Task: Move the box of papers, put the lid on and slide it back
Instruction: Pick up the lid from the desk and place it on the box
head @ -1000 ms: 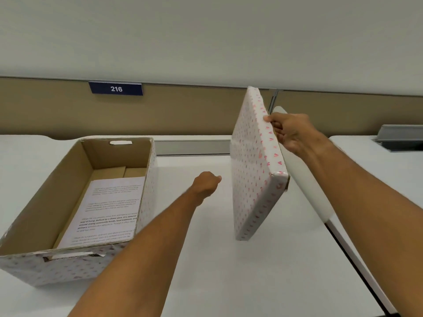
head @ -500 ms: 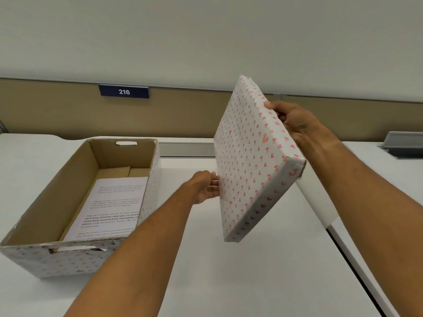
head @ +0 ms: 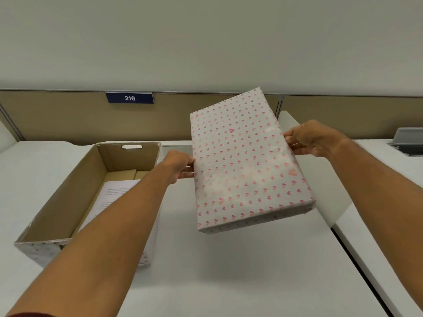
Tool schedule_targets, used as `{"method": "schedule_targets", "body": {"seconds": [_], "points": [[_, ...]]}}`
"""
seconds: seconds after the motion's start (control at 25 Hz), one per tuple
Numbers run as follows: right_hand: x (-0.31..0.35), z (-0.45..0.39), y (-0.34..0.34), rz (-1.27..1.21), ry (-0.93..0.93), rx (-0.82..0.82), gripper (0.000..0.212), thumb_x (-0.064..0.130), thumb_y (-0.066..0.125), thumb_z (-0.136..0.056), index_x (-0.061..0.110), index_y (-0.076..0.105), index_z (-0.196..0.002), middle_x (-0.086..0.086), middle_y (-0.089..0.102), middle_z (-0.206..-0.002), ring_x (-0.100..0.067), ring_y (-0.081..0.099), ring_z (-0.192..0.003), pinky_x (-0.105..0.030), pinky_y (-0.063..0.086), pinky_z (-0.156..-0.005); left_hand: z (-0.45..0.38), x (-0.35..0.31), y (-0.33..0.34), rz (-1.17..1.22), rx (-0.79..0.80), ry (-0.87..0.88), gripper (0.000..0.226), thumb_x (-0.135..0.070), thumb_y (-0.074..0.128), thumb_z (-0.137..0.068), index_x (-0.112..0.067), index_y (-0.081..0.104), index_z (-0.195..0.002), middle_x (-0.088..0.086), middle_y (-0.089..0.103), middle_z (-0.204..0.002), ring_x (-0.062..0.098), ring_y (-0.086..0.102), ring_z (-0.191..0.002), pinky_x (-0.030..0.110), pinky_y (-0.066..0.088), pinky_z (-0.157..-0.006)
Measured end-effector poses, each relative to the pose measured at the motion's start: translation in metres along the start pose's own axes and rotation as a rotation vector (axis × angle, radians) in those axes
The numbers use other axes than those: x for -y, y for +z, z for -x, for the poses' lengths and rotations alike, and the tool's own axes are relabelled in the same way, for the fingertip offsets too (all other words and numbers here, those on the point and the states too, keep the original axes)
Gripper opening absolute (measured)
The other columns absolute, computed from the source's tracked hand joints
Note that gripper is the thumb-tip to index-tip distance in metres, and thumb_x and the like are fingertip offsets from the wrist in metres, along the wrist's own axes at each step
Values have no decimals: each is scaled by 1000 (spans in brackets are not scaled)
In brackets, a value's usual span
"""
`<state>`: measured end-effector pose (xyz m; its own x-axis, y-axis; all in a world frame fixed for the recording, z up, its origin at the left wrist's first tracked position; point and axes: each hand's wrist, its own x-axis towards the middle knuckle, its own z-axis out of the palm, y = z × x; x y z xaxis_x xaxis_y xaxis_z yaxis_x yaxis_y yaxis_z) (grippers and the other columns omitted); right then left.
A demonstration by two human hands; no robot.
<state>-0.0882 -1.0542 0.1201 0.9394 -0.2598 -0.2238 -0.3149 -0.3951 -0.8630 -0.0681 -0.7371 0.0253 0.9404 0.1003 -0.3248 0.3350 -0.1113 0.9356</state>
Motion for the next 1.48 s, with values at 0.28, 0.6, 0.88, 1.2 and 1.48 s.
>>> {"method": "schedule_targets", "body": {"seconds": [0.28,0.6,0.88,1.2,1.48], "points": [[-3,-3,10,-62,-8,-5,12,16,61,-93,5,65,-92,-10,72,-86,-23,70,-71,-26,53,-41,12,-20,-17,-55,-67,38,10,-4,62,-91,3,66,-98,12,73,-93,23,74,-74,28,57,-44],[10,3,34,-159,36,166,23,22,71,-86,5,61,-97,-12,71,-91,-25,71,-78,-36,55,-57,33,-27,-55,95,-15,2,14,-17,62,-93,-10,63,-104,11,72,-106,25,72,-92,36,60,-68],[25,10,77,-177,57,293,32,22,75,-81,2,64,-103,-15,72,-99,-27,72,-85,-38,58,-64,52,-33,-124,147,-91,-42,22,-13,71,-86,-3,66,-105,14,75,-100,25,77,-79,38,63,-62],[60,28,168,-213,82,397,42,17,85,-66,-2,67,-100,-13,78,-74,-23,76,-67,-33,60,-48,49,-17,-235,87,-151,-59,24,-9,69,-86,-4,65,-109,12,70,-104,22,70,-90,33,57,-59],[80,49,275,-162,120,354,41,21,86,-67,0,66,-96,-13,78,-74,-24,76,-67,-34,61,-49,22,10,-333,43,-194,-137,23,-9,73,-84,-5,65,-105,11,72,-93,21,71,-79,31,57,-50]]}}
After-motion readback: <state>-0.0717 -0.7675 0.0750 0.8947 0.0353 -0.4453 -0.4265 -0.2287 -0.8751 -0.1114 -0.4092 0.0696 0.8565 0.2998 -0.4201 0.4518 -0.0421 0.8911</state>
